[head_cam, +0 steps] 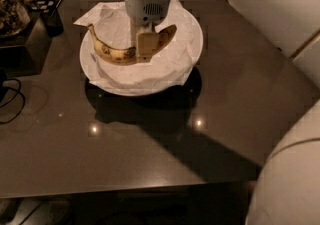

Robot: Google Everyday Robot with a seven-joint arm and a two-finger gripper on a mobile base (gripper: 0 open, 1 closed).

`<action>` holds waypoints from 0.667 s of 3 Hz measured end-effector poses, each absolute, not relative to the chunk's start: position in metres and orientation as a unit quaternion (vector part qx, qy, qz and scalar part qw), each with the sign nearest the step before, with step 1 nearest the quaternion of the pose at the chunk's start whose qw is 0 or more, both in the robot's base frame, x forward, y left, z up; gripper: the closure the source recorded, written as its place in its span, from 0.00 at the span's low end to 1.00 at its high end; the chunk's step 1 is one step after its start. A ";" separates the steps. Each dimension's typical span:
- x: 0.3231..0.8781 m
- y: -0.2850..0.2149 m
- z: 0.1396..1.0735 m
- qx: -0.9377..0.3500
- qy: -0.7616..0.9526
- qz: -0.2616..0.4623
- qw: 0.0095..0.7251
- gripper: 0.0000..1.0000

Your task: Pick banana from white bowl

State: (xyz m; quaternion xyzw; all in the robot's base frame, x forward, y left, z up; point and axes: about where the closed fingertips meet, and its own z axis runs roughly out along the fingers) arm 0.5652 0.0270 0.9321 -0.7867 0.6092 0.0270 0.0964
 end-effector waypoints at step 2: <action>0.510 0.028 0.957 -0.770 0.628 0.053 0.100 1.00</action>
Offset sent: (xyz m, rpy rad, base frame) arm -0.0679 -0.0096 0.0196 0.0017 0.1101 -0.0484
